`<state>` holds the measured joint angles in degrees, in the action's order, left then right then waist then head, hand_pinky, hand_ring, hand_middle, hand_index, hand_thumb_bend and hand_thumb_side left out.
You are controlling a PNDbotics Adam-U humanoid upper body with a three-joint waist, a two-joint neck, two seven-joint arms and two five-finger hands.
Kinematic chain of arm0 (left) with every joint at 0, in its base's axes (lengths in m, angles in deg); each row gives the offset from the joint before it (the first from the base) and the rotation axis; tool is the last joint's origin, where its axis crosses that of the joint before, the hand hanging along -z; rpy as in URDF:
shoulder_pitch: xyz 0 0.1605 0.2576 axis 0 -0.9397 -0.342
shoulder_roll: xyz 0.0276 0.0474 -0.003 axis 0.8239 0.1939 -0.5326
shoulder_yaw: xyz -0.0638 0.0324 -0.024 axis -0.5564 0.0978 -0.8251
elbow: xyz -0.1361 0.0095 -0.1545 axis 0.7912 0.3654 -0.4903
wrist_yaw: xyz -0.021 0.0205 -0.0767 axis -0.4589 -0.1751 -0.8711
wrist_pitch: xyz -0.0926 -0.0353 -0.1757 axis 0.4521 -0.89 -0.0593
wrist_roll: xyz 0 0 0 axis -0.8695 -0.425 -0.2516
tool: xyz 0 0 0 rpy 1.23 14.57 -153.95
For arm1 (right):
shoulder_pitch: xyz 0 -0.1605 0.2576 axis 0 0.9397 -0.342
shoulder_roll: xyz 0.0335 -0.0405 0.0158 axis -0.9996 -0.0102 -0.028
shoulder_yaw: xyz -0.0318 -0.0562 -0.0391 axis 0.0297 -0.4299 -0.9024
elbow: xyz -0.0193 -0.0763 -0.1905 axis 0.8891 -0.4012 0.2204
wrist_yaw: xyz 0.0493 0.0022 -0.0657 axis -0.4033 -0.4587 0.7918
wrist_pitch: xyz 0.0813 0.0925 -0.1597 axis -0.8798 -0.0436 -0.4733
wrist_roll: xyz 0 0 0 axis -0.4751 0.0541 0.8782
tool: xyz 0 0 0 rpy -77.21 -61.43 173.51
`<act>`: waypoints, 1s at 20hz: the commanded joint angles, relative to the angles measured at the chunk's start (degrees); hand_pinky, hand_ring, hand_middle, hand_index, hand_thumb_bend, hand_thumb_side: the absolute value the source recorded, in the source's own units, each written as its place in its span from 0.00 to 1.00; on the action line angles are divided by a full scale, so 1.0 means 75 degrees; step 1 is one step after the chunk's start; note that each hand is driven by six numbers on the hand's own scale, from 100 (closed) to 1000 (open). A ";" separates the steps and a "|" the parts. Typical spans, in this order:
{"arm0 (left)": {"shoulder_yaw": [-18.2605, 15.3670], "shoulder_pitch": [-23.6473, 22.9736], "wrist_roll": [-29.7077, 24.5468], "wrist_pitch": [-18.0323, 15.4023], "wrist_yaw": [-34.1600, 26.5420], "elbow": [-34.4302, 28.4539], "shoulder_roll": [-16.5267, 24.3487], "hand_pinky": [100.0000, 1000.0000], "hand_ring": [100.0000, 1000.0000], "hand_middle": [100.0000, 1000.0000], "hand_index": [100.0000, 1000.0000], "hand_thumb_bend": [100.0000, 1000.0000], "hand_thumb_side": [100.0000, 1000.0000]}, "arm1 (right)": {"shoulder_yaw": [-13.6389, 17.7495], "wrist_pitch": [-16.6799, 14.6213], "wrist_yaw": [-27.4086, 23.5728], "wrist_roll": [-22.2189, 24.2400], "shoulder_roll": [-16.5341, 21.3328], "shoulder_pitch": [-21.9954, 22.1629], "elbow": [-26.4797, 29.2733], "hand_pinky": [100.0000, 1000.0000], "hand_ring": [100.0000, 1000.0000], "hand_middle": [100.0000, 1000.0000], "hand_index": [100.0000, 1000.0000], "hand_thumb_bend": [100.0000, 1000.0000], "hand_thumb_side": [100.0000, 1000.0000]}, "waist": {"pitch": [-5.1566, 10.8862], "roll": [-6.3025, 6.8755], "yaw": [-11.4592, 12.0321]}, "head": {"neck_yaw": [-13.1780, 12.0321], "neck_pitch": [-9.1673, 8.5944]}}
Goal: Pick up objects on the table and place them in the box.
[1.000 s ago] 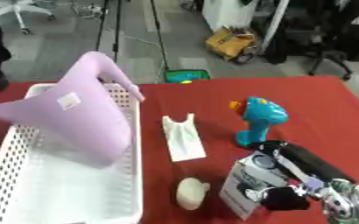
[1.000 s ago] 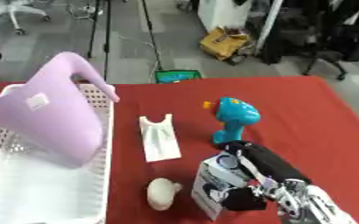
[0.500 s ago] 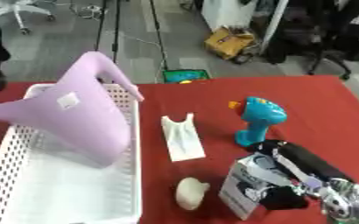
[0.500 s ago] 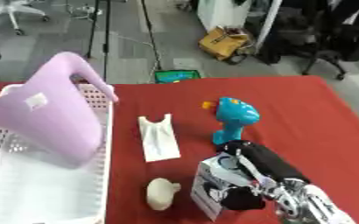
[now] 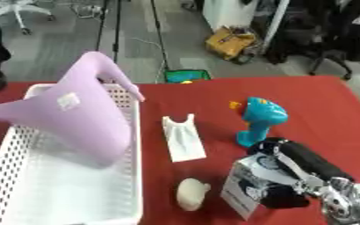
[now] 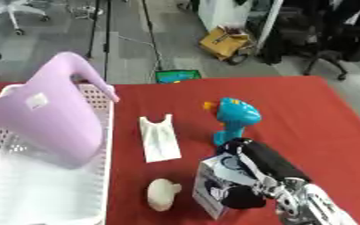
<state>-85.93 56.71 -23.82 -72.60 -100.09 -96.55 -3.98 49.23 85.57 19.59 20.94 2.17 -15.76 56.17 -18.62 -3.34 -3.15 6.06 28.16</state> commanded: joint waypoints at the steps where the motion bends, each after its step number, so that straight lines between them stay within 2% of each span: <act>1: -0.0037 0.0094 0.0026 0.0004 0.0021 -0.0156 0.0016 0.84 0.82 0.73 0.66 0.00 0.84 | 0.0125 0.0011 -0.0105 -0.0151 0.0284 -0.0121 0.0051 0.45 0.57 0.46 0.73 0.14 0.20 | 0.0117 0.0004 -0.0011 | 0.0009 -0.0031; 13: -0.0030 0.0092 0.0045 0.0027 0.0031 -0.0156 0.0011 0.84 0.82 0.73 0.66 0.00 0.84 | 0.0180 -0.0022 -0.0439 -0.0514 0.0479 -0.0299 0.0051 0.42 0.54 0.41 0.66 0.04 0.19 | 0.0119 -0.0014 -0.0053 | 0.0039 -0.0018; 20: -0.0024 0.0085 0.0057 0.0050 0.0032 -0.0156 0.0012 0.84 0.82 0.73 0.66 0.00 0.84 | 0.0172 -0.0121 -0.0754 -0.0639 0.0921 -0.0586 0.0051 0.40 0.53 0.40 0.63 0.01 0.20 | 0.0140 -0.0061 -0.0063 | 0.0044 0.0006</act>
<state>-85.93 56.71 -23.54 -72.31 -100.03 -96.55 -3.99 49.86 84.79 14.58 16.52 6.73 -19.40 56.15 -18.63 -3.80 -3.52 6.24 28.17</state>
